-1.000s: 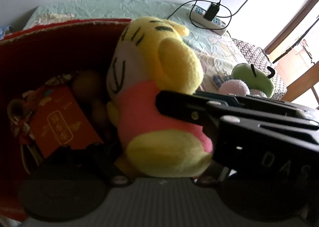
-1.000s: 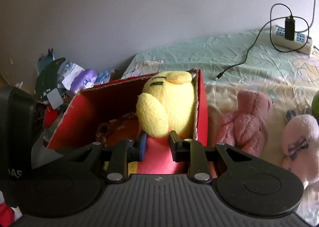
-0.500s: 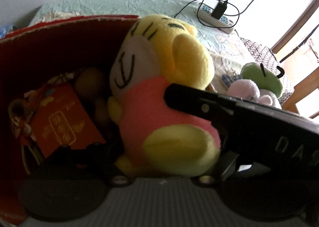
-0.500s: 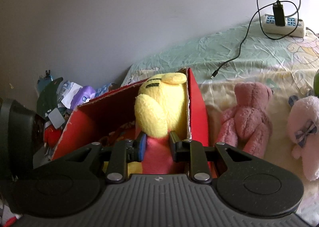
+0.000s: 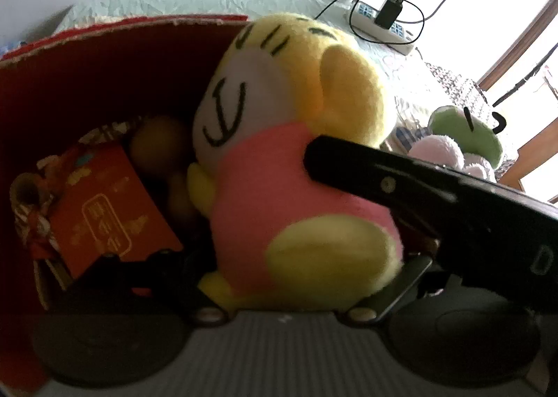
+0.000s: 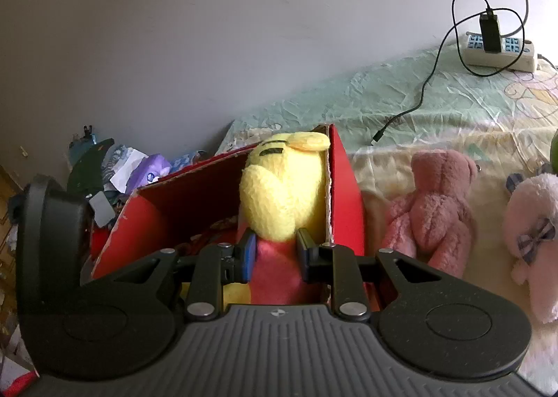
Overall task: Organize objects
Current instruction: 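Lower the tiger plush into the red box with the right gripper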
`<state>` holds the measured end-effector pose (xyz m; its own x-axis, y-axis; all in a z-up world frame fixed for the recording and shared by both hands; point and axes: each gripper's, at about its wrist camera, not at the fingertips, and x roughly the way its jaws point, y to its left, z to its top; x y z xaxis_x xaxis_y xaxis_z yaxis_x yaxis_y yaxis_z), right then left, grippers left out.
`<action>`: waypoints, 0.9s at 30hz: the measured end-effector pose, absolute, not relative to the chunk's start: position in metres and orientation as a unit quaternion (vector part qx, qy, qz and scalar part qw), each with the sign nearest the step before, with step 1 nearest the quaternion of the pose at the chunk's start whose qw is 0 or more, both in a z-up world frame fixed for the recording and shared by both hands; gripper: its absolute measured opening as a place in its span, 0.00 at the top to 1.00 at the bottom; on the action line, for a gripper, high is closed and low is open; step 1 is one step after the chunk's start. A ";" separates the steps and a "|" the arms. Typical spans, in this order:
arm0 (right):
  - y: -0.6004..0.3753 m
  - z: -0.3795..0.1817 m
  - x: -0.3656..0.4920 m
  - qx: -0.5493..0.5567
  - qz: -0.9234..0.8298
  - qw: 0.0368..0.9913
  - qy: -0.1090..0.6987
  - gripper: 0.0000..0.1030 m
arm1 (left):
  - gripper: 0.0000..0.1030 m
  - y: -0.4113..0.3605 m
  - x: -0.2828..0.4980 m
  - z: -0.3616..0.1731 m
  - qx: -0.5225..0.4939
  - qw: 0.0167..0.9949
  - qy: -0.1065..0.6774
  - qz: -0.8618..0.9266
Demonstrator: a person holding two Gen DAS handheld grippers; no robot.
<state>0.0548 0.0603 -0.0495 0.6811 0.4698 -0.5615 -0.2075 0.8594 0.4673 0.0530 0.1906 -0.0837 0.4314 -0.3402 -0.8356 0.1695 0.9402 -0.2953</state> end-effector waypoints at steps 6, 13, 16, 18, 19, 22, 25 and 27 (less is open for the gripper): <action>0.060 -0.050 0.054 0.184 0.193 0.899 0.347 0.77 | 0.09 0.190 0.052 -0.084 -0.086 0.841 0.512 -0.152; 0.054 -0.051 0.051 0.197 0.200 0.897 0.342 0.77 | 0.09 0.192 0.053 -0.085 -0.090 0.839 0.514 -0.156; 0.053 -0.051 0.050 0.196 0.201 0.897 0.341 0.77 | 0.09 0.192 0.052 -0.085 -0.089 0.841 0.510 -0.156; 0.053 -0.051 0.048 0.192 0.200 0.899 0.339 0.77 | 0.09 0.191 0.051 -0.084 -0.088 0.844 0.505 -0.155; 0.053 -0.051 0.047 0.192 0.200 0.900 0.338 0.77 | 0.09 0.191 0.049 -0.084 -0.086 0.846 0.503 -0.154; 0.052 -0.052 0.045 0.192 0.201 0.900 0.336 0.77 | 0.10 0.191 0.046 -0.081 -0.080 0.852 0.496 -0.148; 0.050 -0.052 0.045 0.199 0.200 0.898 0.336 0.75 | 0.16 0.192 0.039 -0.074 -0.078 0.860 0.481 -0.153; 0.046 -0.052 0.046 0.214 0.200 0.894 0.339 0.75 | 0.16 0.192 0.034 -0.067 -0.073 0.865 0.470 -0.159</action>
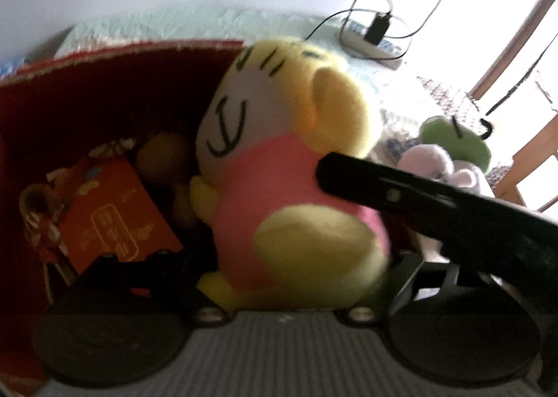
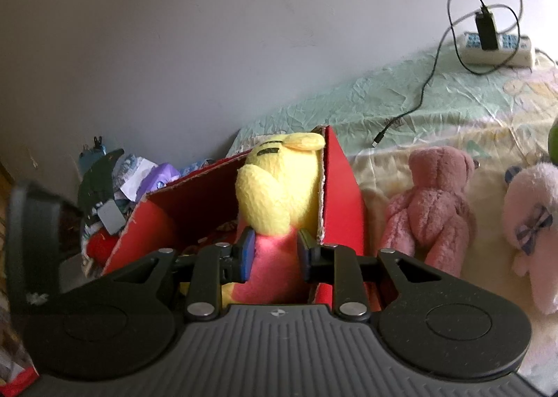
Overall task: Organize objects
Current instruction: 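Lower the tiger plush into the red box with the right gripper, then open the right gripper and withdraw it from the box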
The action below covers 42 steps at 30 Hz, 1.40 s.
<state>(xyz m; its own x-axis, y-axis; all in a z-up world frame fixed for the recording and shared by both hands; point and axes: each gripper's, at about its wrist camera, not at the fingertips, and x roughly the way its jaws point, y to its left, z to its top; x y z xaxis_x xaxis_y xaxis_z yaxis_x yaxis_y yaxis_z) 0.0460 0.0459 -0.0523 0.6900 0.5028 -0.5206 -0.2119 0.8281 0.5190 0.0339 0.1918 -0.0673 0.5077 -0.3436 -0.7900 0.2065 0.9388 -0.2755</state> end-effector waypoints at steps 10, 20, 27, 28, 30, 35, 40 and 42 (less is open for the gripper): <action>0.045 -0.051 0.041 0.207 0.204 0.894 0.342 0.76 | 0.14 0.201 0.024 -0.062 -0.087 0.869 0.452 -0.182; 0.044 -0.053 0.033 0.217 0.202 0.896 0.330 0.75 | 0.14 0.199 0.024 -0.066 -0.112 0.865 0.458 -0.171; 0.037 -0.054 0.026 0.246 0.206 0.889 0.328 0.74 | 0.14 0.198 0.016 -0.059 -0.091 0.876 0.448 -0.151; 0.035 -0.053 0.023 0.250 0.207 0.888 0.326 0.73 | 0.14 0.197 0.013 -0.056 -0.085 0.880 0.444 -0.148; 0.030 -0.050 0.015 0.251 0.210 0.892 0.313 0.70 | 0.13 0.198 0.006 -0.049 -0.076 0.886 0.434 -0.145; 0.016 -0.045 -0.001 0.269 0.221 0.891 0.292 0.70 | 0.13 0.196 -0.008 -0.037 -0.059 0.898 0.418 -0.128; -0.004 -0.046 -0.017 0.279 0.218 0.891 0.283 0.70 | 0.13 0.186 -0.020 -0.026 -0.047 0.904 0.407 -0.120; -0.016 -0.046 -0.024 0.285 0.214 0.893 0.275 0.70 | 0.13 0.176 -0.024 -0.021 -0.037 0.909 0.399 -0.115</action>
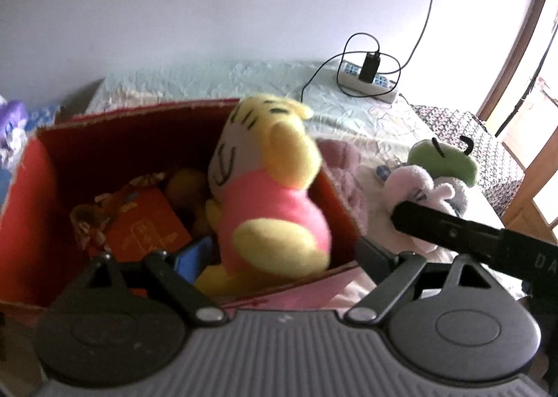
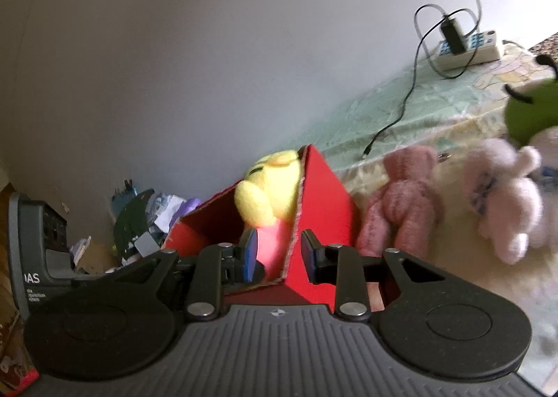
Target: Organize objects
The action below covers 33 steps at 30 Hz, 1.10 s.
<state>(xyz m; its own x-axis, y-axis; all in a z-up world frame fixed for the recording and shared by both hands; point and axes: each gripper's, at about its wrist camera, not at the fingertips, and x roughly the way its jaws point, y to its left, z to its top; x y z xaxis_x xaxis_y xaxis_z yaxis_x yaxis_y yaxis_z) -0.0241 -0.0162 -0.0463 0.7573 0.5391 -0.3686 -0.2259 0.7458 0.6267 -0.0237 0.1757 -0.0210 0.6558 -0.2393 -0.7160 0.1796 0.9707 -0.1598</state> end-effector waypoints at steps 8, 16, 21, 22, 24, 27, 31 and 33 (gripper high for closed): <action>-0.066 -0.054 -0.036 0.303 0.178 0.892 0.283 0.70 | 0.10 0.124 -0.037 -0.013 0.003 0.916 0.379 -0.127; -0.117 -0.065 -0.036 0.320 0.136 0.886 0.307 0.70 | 0.09 0.097 -0.032 -0.003 0.030 0.931 0.356 -0.080; -0.142 -0.070 -0.029 0.318 0.126 0.884 0.320 0.69 | 0.07 0.100 -0.027 -0.001 0.061 0.934 0.350 -0.032; -0.146 -0.072 -0.028 0.318 0.125 0.883 0.322 0.69 | 0.07 0.102 -0.028 -0.001 0.062 0.934 0.351 -0.027; -0.153 -0.074 -0.022 0.317 0.128 0.881 0.327 0.69 | 0.07 0.106 -0.032 0.003 0.072 0.935 0.346 -0.011; -0.162 -0.075 -0.013 0.315 0.137 0.878 0.332 0.69 | 0.04 0.114 -0.040 0.016 0.079 0.939 0.335 0.011; -0.169 -0.077 -0.002 0.313 0.151 0.875 0.338 0.69 | 0.04 0.123 -0.052 0.036 0.065 0.945 0.317 0.035; -0.170 -0.078 0.004 0.311 0.157 0.872 0.343 0.69 | 0.04 0.123 -0.060 0.046 0.046 0.951 0.305 0.030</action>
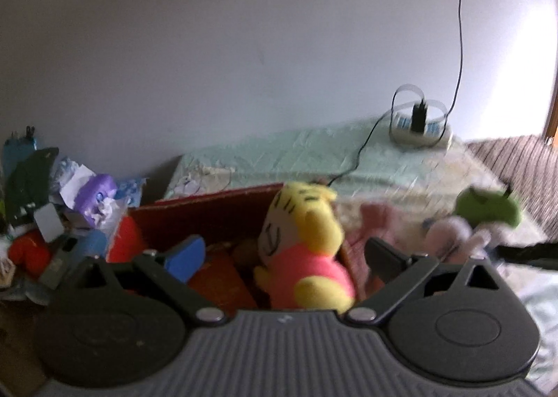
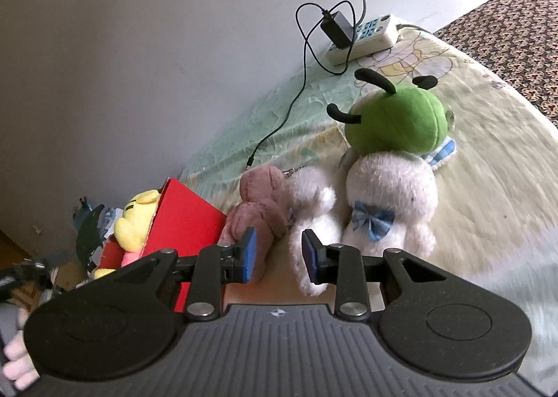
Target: Organize objects
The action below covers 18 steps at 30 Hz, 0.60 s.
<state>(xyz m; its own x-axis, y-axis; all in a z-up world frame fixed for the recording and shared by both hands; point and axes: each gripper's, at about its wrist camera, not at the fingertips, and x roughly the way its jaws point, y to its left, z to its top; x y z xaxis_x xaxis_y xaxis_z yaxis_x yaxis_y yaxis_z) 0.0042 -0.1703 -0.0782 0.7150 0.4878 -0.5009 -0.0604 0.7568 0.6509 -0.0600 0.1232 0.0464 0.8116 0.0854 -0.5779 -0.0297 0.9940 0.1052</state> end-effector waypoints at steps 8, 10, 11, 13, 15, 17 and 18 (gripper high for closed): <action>-0.174 -0.083 0.019 0.299 0.178 0.864 0.363 0.69 | 0.08 0.078 -0.057 0.033 -0.017 0.945 0.323 -0.058; -0.178 -0.085 0.022 0.299 0.177 0.863 0.367 0.69 | 0.10 0.059 -0.049 0.019 -0.027 0.935 0.342 -0.089; -0.181 -0.086 0.023 0.300 0.176 0.862 0.368 0.69 | 0.11 0.048 -0.045 0.012 -0.024 0.931 0.351 -0.100; -0.186 -0.088 0.025 0.303 0.176 0.861 0.370 0.69 | 0.11 0.028 -0.038 -0.003 -0.014 0.923 0.364 -0.123; -0.191 -0.089 0.028 0.305 0.174 0.859 0.373 0.69 | 0.12 0.012 -0.029 -0.018 -0.009 0.915 0.381 -0.136; -0.193 -0.091 0.033 0.309 0.177 0.855 0.376 0.69 | 0.17 0.001 -0.017 -0.036 -0.013 0.903 0.404 -0.148; -0.194 -0.092 0.036 0.311 0.180 0.852 0.380 0.69 | 0.21 -0.002 -0.009 -0.046 -0.017 0.896 0.417 -0.150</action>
<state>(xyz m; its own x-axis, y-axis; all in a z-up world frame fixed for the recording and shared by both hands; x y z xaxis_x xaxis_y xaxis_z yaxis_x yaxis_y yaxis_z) 0.0356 -0.1939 -0.0925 0.6468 0.5438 -0.5347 -0.0711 0.7411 0.6676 -0.0095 -0.0023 -0.0459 0.6069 -0.2836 -0.7425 0.2554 0.9542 -0.1556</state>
